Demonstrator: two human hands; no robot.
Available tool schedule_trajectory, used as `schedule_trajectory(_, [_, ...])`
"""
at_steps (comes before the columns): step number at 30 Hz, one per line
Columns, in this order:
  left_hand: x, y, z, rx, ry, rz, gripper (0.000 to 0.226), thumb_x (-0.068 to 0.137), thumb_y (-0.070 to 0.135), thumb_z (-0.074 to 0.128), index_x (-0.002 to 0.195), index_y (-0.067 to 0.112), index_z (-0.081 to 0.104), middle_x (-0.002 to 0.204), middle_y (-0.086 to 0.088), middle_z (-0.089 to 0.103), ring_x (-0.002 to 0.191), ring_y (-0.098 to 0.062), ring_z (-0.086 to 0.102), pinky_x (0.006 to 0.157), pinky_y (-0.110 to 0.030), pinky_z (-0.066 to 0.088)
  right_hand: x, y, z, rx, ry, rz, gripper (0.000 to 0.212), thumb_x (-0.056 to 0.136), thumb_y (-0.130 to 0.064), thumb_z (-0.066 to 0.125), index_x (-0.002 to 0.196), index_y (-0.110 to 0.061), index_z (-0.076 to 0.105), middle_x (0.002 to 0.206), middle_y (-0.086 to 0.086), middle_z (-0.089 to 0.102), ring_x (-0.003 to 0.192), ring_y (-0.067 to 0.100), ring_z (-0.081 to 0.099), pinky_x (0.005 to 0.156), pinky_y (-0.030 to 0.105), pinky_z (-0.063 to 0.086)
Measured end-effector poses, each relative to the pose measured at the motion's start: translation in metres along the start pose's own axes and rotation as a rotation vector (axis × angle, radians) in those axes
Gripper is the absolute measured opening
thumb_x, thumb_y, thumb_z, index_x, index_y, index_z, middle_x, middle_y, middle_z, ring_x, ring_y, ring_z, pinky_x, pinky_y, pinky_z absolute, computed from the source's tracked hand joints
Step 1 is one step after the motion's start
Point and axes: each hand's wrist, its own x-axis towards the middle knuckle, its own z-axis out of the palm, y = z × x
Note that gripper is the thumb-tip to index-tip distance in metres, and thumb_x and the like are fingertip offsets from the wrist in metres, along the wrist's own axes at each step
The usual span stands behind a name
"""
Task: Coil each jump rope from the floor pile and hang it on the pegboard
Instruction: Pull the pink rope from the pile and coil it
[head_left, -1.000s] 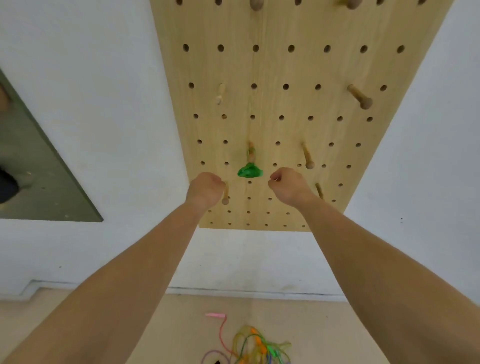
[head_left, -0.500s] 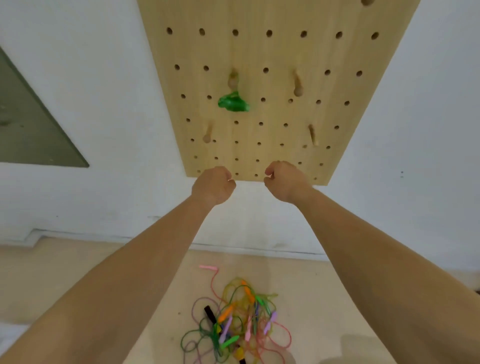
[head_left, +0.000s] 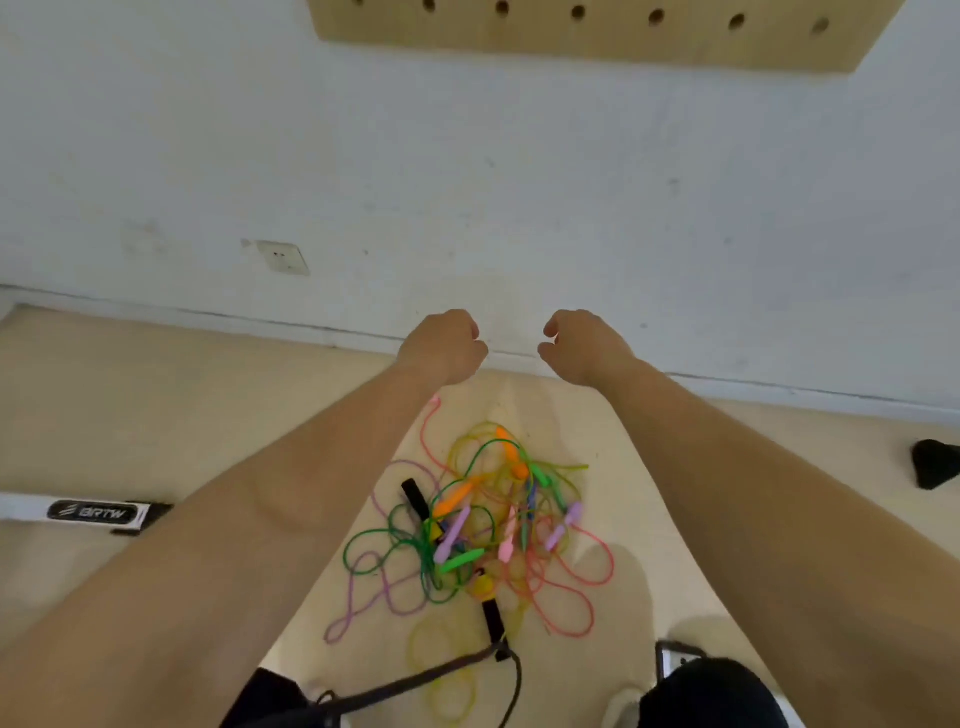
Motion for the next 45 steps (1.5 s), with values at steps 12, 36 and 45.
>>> schedule_trajectory(12, [0.055, -0.113, 0.213, 0.039, -0.049, 0.029, 0.031, 0.092, 0.029, 0.060, 0.118, 0.014, 0.068, 0.125, -0.008, 0.067, 0.118, -0.028, 0.059, 0.097, -0.033, 0.048, 0.050, 0.067, 0.231, 0.013, -0.002, -0.003, 0.043, 0.096, -0.028, 0.054, 0.136, -0.013, 0.053, 0.137, 0.009, 0.056, 0.125, 0.029, 0.052, 0.101, 0.039, 0.046])
schedule_trajectory(36, [0.005, -0.211, 0.473, 0.003, -0.352, 0.001, 0.026, 0.085, 0.027, 0.051, 0.091, 0.013, 0.071, 0.089, -0.006, 0.071, 0.082, -0.026, 0.067, 0.071, -0.041, 0.057, -0.010, 0.165, 0.519, 0.356, -0.189, 0.337, 0.051, 0.090, -0.056, 0.055, 0.097, -0.006, 0.066, 0.100, 0.021, 0.068, 0.095, 0.037, 0.064, 0.071, 0.034, 0.043])
schedule_trajectory(45, [0.006, -0.219, 0.489, -0.309, -0.397, -0.046, 0.019, 0.083, 0.007, 0.058, 0.091, 0.011, 0.074, 0.092, -0.012, 0.075, 0.089, -0.027, 0.068, 0.079, -0.040, 0.054, -0.007, 0.164, 0.533, 0.602, -0.080, 0.512, 0.037, 0.083, -0.039, 0.067, 0.066, -0.008, 0.059, 0.067, 0.009, 0.064, 0.070, 0.029, 0.062, 0.062, 0.035, 0.050])
